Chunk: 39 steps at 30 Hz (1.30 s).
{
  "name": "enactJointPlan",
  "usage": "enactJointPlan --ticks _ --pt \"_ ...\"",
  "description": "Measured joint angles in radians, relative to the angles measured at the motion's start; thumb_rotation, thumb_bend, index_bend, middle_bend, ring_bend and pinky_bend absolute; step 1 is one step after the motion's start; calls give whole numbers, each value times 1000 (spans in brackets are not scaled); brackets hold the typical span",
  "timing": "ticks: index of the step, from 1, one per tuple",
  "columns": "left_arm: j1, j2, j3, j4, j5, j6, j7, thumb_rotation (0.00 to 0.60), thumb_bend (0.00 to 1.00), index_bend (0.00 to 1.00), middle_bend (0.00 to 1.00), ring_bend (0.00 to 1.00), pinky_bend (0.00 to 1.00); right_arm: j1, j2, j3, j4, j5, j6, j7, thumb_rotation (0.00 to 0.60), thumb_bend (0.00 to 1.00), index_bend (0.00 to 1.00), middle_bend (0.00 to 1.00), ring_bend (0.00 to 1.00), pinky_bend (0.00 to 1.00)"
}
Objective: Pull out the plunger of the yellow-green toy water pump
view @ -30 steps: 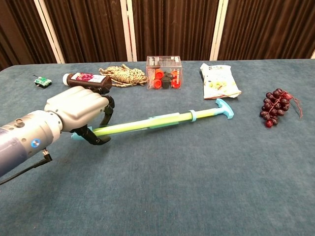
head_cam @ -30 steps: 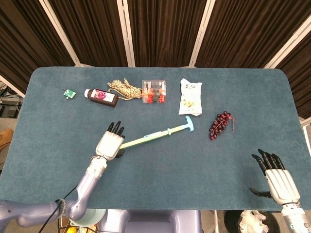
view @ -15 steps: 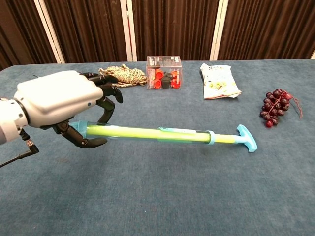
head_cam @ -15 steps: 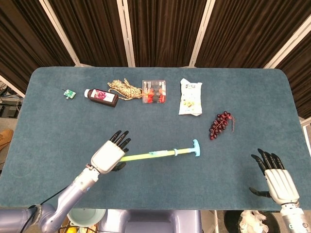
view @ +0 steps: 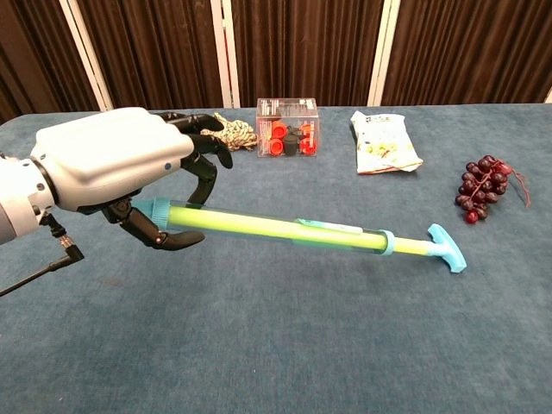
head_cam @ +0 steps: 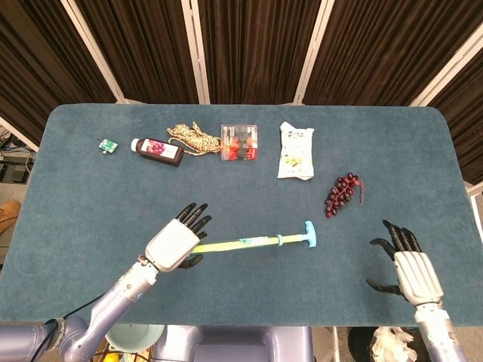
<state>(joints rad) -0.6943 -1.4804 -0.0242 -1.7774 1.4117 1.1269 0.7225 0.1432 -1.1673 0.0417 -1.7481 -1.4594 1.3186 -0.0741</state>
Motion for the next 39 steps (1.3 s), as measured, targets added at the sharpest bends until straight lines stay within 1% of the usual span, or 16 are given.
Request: enactJointPlan --ticks 5,9,12,22,28,36,39 --pt "-2 -6 -7 -2 23 5 -15 600 417 626 178 0 123 35 -62 44 -7 84 -37 -48 600 145 340 42 17 30" --pt "-2 -3 -10 -3 43 11 -27 600 417 624 177 0 123 66 -122 87 -11 191 -69 -95 600 169 367 43 17 29" --pt "-2 3 -11 -2 48 9 -34 600 417 623 177 0 123 88 -162 110 -18 247 -86 -138 600 183 392 45 17 30" --pt "1 -8 -16 8 53 5 -54 600 417 623 177 0 123 126 -269 119 -7 321 -97 -230 600 188 401 45 17 30" --pt "4 -5 -13 4 71 9 -65 600 416 623 176 0 123 149 -335 138 3 379 -96 -260 600 188 410 46 18 30" --pt "7 2 -15 2 80 6 -79 600 416 622 177 0 123 184 -412 160 24 413 -90 -299 600 190 444 47 17 30" --pt "7 4 -17 3 82 6 -82 600 416 620 177 0 123 195 -435 166 30 427 -86 -313 600 207 456 48 17 30"
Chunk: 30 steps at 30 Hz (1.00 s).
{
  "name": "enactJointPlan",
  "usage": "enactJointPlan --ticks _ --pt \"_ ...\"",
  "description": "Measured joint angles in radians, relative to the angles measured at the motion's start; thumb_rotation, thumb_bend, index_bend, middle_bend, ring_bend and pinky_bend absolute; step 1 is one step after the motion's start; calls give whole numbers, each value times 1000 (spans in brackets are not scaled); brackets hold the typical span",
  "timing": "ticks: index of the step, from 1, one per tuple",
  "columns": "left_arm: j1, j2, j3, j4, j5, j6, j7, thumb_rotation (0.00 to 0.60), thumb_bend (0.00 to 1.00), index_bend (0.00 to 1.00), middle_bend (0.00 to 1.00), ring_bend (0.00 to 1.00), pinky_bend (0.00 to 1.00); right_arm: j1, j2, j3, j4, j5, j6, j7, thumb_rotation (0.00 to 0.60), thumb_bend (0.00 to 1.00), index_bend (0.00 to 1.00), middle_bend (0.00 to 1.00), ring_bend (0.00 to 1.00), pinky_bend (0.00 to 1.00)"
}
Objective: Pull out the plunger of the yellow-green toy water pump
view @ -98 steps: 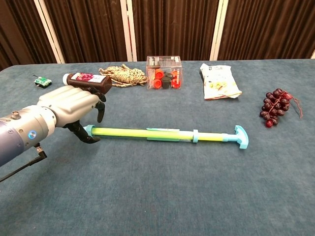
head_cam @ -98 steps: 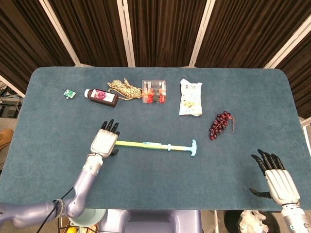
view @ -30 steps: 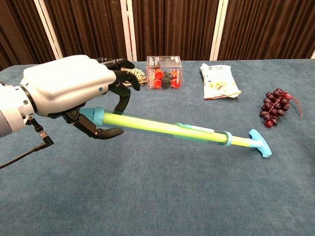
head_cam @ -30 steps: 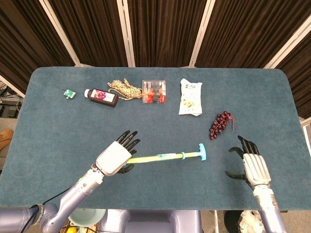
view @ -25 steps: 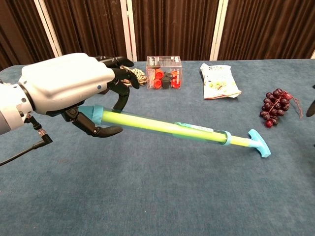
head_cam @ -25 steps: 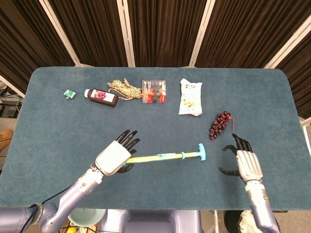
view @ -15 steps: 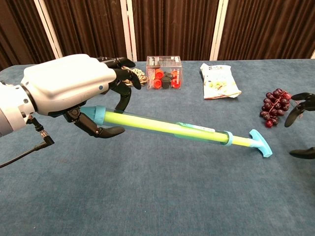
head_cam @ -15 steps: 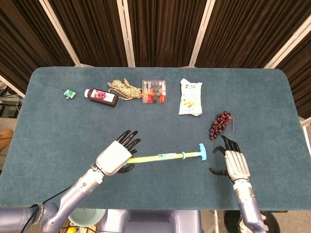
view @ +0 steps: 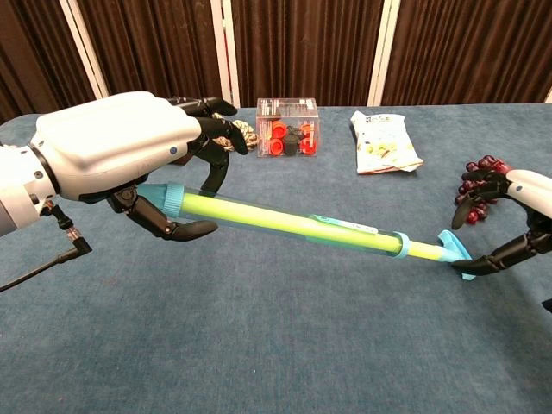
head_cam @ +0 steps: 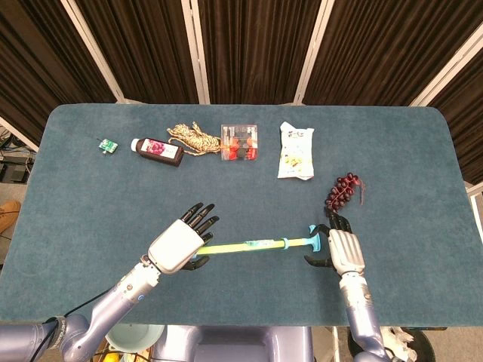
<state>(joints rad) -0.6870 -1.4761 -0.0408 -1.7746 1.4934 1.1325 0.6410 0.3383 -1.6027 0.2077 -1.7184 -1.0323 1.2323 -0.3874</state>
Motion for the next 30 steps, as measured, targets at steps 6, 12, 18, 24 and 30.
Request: enactJointPlan --ticks 6,12,18,24,30 --pt "3 0 -2 1 0 -3 -6 600 417 617 177 0 123 12 -33 -2 20 20 3 -19 600 232 460 49 17 30" --pt "3 0 -4 -2 1 -5 -4 600 416 617 176 0 123 31 -65 5 52 41 0 -34 600 232 461 49 17 29" --pt "4 -2 -11 -4 -13 -11 0 600 416 617 176 0 123 37 -83 3 81 65 -5 -43 600 235 462 49 18 30" --pt "4 -5 -11 -7 -11 -15 6 600 416 617 176 0 123 41 -102 1 111 82 -10 -40 600 239 480 50 17 30" --pt "5 -6 -15 -10 -13 -15 5 600 417 617 176 0 123 46 -118 -1 131 89 -13 -37 600 258 509 55 18 30"
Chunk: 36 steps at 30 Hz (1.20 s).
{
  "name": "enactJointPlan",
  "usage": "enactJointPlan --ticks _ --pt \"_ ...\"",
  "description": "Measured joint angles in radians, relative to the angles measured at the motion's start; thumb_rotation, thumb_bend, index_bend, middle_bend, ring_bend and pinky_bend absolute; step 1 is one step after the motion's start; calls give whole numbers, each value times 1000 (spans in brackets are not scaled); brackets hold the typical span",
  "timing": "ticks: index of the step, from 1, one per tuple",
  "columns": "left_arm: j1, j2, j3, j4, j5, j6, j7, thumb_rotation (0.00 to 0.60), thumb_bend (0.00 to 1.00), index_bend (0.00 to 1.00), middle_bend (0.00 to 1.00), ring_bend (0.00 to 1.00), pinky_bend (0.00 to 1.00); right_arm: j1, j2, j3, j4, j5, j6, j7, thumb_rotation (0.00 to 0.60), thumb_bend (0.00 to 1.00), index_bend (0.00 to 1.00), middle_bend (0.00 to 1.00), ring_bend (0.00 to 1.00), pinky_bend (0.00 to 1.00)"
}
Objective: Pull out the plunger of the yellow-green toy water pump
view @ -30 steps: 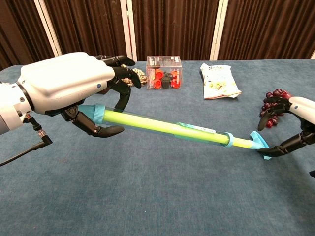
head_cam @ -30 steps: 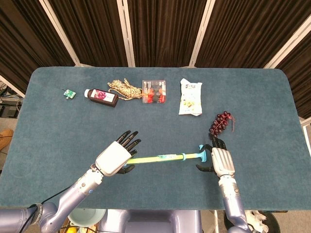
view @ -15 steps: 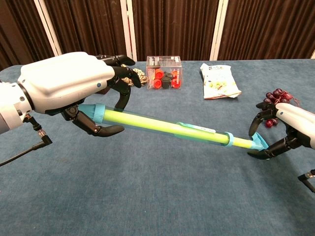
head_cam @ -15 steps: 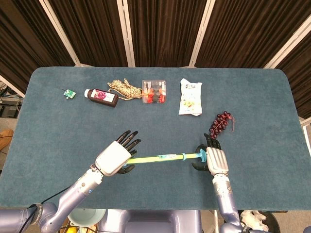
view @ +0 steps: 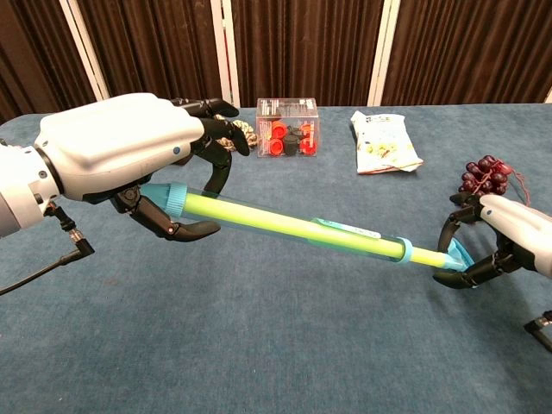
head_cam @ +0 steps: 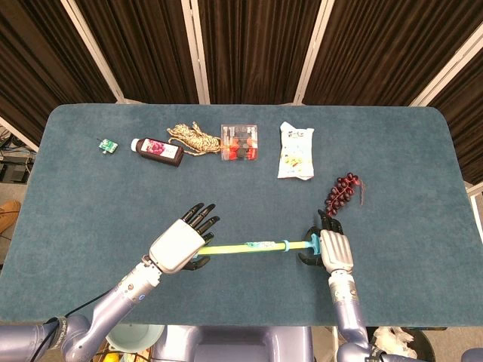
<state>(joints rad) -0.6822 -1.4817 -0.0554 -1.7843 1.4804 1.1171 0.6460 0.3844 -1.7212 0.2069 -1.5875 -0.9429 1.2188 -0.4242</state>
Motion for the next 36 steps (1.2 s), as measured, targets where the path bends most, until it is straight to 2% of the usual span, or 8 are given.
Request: enactJointPlan --ticks 12,18,23,29,36 --pt "4 12 -2 -10 7 3 -8 600 416 617 176 0 123 5 -21 -10 21 -5 8 -3 600 364 589 83 34 29" --pt "5 20 -2 -12 11 2 -10 600 417 617 176 0 123 6 -16 -6 18 -3 11 -5 600 382 601 83 35 29" --pt "6 26 -5 -17 12 4 -13 600 416 617 176 0 123 7 -5 -5 10 -3 14 -12 600 431 672 91 36 29" --pt "9 42 -6 -27 19 9 -16 600 416 617 176 0 123 6 14 -3 6 6 18 -27 600 441 744 112 39 30" --pt "19 70 -5 -46 35 25 -31 600 416 617 177 0 123 7 43 6 -6 12 26 -38 600 447 782 132 48 29"
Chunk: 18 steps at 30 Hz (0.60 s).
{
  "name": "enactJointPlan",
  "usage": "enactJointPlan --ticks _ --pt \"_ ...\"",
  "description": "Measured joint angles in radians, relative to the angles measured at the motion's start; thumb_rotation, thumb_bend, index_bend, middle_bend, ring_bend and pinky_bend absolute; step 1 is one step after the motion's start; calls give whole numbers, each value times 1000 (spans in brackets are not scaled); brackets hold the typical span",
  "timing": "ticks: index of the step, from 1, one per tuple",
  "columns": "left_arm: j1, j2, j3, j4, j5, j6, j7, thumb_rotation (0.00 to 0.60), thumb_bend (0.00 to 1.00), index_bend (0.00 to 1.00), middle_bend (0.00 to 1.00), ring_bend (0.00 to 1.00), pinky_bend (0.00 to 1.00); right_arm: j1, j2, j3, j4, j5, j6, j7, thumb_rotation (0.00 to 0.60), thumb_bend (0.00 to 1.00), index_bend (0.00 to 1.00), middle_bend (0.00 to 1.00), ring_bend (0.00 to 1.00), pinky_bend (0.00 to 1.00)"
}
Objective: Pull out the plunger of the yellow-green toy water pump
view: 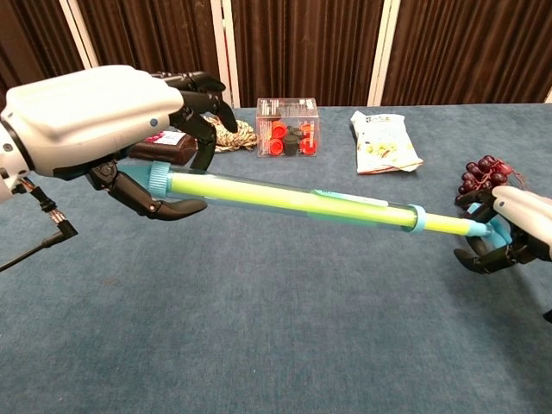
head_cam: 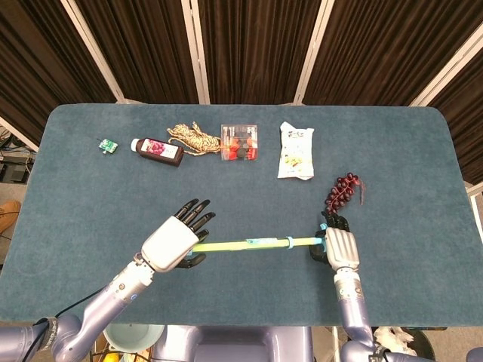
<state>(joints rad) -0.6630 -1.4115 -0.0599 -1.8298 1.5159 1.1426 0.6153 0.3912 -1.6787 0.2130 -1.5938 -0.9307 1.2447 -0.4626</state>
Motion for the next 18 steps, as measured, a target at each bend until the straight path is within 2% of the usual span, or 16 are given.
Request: enactJointPlan --ticks 18 --pt "26 64 18 -29 49 26 -47 600 416 617 176 0 123 -7 78 21 -17 16 11 6 600 450 848 156 66 29"
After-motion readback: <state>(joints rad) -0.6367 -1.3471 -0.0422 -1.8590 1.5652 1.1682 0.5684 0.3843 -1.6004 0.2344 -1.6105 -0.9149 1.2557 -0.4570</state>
